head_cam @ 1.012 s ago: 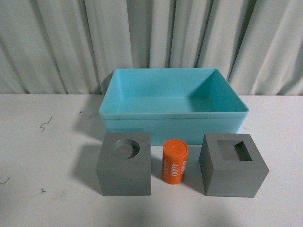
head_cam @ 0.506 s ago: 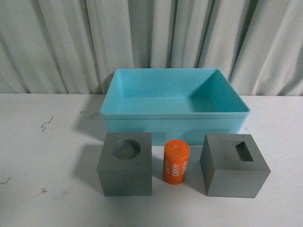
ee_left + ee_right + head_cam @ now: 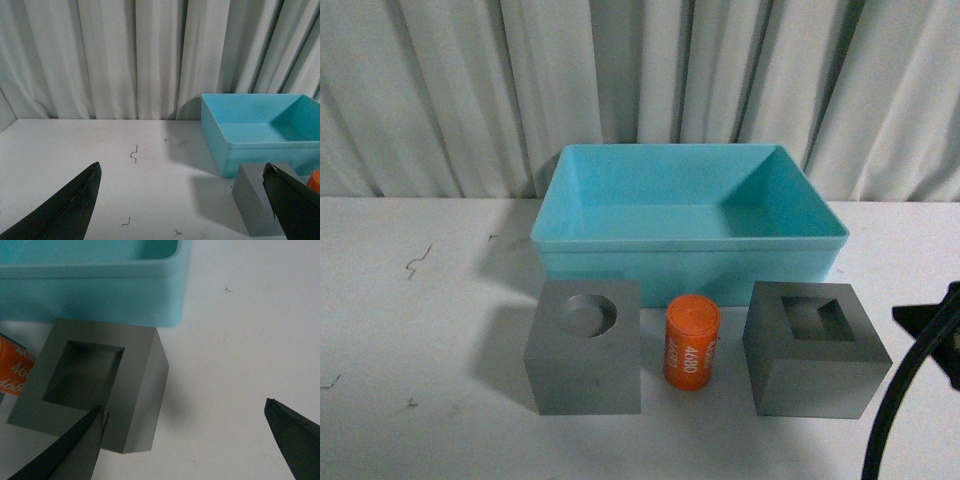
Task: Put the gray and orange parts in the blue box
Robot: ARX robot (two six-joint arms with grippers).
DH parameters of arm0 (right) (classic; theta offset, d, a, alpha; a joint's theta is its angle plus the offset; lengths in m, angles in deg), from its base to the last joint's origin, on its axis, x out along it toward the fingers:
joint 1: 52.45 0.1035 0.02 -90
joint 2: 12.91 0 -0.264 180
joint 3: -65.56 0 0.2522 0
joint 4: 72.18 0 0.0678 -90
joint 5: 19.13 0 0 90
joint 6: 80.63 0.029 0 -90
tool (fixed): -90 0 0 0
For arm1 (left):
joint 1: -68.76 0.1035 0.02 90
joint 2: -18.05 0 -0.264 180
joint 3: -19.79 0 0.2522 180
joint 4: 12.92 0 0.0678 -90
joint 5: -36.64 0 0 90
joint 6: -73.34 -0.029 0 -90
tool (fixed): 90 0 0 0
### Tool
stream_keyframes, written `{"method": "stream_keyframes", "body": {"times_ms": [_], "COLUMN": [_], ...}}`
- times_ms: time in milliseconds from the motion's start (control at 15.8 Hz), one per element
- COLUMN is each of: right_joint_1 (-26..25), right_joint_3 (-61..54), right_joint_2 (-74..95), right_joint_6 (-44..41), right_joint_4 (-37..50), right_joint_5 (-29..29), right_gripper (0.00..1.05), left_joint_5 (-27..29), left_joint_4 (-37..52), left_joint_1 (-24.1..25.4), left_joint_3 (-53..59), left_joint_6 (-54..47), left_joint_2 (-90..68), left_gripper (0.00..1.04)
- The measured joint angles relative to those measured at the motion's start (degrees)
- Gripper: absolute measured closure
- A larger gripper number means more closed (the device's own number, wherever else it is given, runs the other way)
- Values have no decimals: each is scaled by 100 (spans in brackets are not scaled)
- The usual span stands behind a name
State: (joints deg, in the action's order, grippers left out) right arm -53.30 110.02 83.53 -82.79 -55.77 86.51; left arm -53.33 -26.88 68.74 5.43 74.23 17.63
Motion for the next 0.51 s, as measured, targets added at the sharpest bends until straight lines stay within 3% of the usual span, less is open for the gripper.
{"method": "stream_keyframes", "body": {"times_ms": [126, 253, 506], "right_joint_1": [538, 647, 649], "right_joint_3": [461, 616, 671], "right_joint_2": [940, 1200, 1335], "right_joint_6": [289, 437, 538], "right_joint_4": [295, 369, 503], "right_joint_5": [-365, -557, -745], "right_gripper": [6, 6, 36], "left_joint_5": [0, 2, 0], "left_joint_4": [0, 2, 0], "left_joint_1": [0, 0, 0], "left_joint_3": [0, 0, 0], "left_joint_6": [0, 0, -2], "left_joint_2": [0, 0, 0], "left_gripper": [7, 7, 7]}}
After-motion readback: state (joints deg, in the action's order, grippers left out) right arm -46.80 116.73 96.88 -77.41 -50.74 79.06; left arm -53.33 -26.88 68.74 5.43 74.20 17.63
